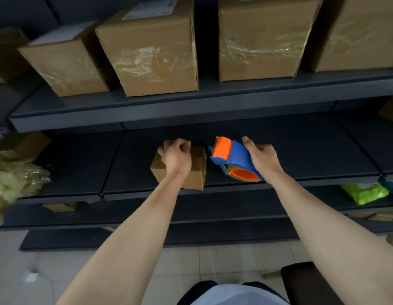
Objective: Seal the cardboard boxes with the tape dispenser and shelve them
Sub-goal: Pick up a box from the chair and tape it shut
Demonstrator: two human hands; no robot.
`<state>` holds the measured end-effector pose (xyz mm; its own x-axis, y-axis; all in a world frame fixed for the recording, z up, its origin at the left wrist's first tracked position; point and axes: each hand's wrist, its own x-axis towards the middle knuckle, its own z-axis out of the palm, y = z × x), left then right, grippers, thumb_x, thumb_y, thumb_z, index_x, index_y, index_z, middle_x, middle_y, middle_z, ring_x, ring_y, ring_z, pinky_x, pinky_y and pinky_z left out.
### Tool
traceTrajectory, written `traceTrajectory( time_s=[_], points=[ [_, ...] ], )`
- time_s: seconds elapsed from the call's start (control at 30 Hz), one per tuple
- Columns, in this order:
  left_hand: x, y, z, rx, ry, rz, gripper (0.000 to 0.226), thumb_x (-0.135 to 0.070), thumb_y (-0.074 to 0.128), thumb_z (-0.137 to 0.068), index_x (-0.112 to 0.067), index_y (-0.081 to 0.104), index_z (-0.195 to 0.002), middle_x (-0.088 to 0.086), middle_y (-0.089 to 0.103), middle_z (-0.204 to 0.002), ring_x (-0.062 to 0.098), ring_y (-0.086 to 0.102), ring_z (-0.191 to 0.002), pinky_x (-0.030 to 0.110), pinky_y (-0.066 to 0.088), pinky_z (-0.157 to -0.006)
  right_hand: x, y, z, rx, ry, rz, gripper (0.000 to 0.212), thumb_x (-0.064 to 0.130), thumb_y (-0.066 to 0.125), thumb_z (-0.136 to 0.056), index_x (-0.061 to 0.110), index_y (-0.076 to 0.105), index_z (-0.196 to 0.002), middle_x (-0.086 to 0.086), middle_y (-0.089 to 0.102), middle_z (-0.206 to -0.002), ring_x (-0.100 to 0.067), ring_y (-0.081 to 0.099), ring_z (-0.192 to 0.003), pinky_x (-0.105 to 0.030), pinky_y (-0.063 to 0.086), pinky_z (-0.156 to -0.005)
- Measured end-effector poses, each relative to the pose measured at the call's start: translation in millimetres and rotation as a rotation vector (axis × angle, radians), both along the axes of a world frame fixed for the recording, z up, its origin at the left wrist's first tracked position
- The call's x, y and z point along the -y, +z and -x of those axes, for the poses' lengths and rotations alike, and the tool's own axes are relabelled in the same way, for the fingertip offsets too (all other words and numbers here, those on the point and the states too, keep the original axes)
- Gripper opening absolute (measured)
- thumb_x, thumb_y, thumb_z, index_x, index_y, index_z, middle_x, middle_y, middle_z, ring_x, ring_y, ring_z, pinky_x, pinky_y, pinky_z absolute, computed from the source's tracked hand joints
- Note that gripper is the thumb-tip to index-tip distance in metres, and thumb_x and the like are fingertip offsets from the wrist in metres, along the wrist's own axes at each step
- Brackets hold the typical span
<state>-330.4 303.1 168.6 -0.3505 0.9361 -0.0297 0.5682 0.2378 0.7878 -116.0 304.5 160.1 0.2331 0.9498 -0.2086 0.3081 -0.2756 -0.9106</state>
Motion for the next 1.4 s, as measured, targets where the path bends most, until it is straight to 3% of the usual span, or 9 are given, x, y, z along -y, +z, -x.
traceTrajectory(
  time_s=[0.07, 0.13, 0.37, 0.47, 0.57, 0.67, 0.83, 1.2, 1.4],
  points=[
    [7.5, 7.7, -8.4, 0.241, -0.006, -0.035, 0.039, -0.047, 0.045, -0.095, -0.014, 0.061, -0.107, 0.005, 0.060, -0.110, 0.021, 0.056, -0.106, 0.033, 0.049, -0.086, -2.3, 2.8, 3.6, 0.003, 0.028, -0.015, 0.056, 0.063, 0.055, -0.083, 0.016, 0.047, -0.054, 0.000, 0.051, -0.054, -0.015, 0.053, -0.055, -0.027, 0.037, -0.054],
    [12.9, 15.1, -17.0, 0.449, -0.067, 0.068, 0.048, -0.057, 0.043, -0.092, -0.013, 0.064, -0.093, -0.001, 0.069, -0.082, 0.013, 0.066, -0.078, 0.025, 0.053, -0.068, -5.0, 5.8, 8.1, 0.009, 0.070, -0.036, 0.055, 0.061, 0.054, -0.085, 0.015, 0.047, -0.055, 0.000, 0.052, -0.055, -0.016, 0.054, -0.056, -0.027, 0.037, -0.056],
    [12.0, 15.5, -13.4, 0.772, -0.101, 0.283, 0.021, -0.029, 0.054, -0.095, -0.009, 0.062, -0.093, 0.005, 0.060, -0.072, 0.010, 0.056, -0.058, 0.022, 0.047, -0.052, -17.9, 11.5, 16.0, -0.023, 0.158, -0.047, 0.052, 0.060, 0.053, -0.087, 0.015, 0.053, -0.061, -0.005, 0.059, -0.065, -0.021, 0.061, -0.066, -0.029, 0.041, -0.063],
    [6.4, 17.4, -7.9, 0.625, -0.066, 0.212, 0.010, -0.012, 0.052, -0.095, -0.010, 0.062, -0.091, 0.005, 0.059, -0.071, 0.008, 0.053, -0.055, 0.018, 0.045, -0.050, -22.9, 11.4, 16.8, -0.002, 0.170, -0.066, 0.055, 0.060, 0.054, -0.086, 0.015, 0.048, -0.055, -0.002, 0.054, -0.056, -0.018, 0.056, -0.058, -0.028, 0.038, -0.059],
    [-5.9, 21.4, -0.7, 0.513, -0.037, 0.192, 0.010, -0.011, 0.055, -0.093, -0.009, 0.063, -0.087, 0.004, 0.060, -0.069, 0.007, 0.051, -0.053, 0.018, 0.043, -0.047, -30.7, 16.1, 19.1, 0.119, 0.232, -0.102, 0.061, 0.067, 0.055, -0.081, 0.015, 0.045, -0.051, 0.002, 0.049, -0.048, -0.013, 0.050, -0.047, -0.025, 0.035, -0.050],
    [-16.2, 24.8, 10.8, 0.481, -0.015, 0.225, 0.015, -0.018, 0.058, -0.093, -0.008, 0.061, -0.082, 0.003, 0.057, -0.067, 0.008, 0.047, -0.051, 0.019, 0.039, -0.045, -41.6, 26.4, 9.5, 0.250, 0.341, -0.066, 0.065, 0.076, 0.055, -0.073, 0.012, 0.060, -0.060, -0.002, 0.059, -0.055, -0.016, 0.058, -0.054, -0.026, 0.038, -0.051],
    [-19.2, 14.6, 58.5, 0.363, 0.117, 0.241, 0.024, -0.031, 0.069, -0.084, -0.008, 0.065, -0.080, 0.000, 0.060, -0.063, 0.006, 0.050, -0.047, 0.016, 0.042, -0.042, -46.5, 16.0, -31.8, 0.418, 0.391, 0.099, 0.075, 0.082, 0.058, -0.062, 0.008, 0.067, -0.072, -0.005, 0.063, -0.065, -0.020, 0.060, -0.061, -0.027, 0.040, -0.053],
    [-25.0, -9.1, 49.5, -0.130, 0.046, 0.225, 0.033, -0.040, 0.068, -0.084, -0.010, 0.066, -0.071, 0.001, 0.065, -0.068, 0.013, 0.060, -0.061, 0.024, 0.047, -0.053, -54.9, 6.0, -23.0, 0.562, 0.455, 0.140, 0.068, 0.083, 0.055, -0.064, 0.015, 0.055, -0.057, -0.004, 0.056, -0.057, -0.019, 0.057, -0.056, -0.028, 0.037, -0.051],
    [-16.6, -17.9, 35.7, -0.276, 0.104, 0.123, 0.022, -0.039, 0.065, -0.086, -0.017, 0.063, -0.090, -0.002, 0.059, -0.075, 0.013, 0.055, -0.065, 0.027, 0.046, -0.055, -51.9, -1.5, -12.9, 0.625, 0.475, 0.167, 0.068, 0.083, 0.051, -0.068, 0.016, 0.048, -0.055, -0.002, 0.052, -0.055, -0.018, 0.054, -0.054, -0.027, 0.033, -0.049]
  ],
)
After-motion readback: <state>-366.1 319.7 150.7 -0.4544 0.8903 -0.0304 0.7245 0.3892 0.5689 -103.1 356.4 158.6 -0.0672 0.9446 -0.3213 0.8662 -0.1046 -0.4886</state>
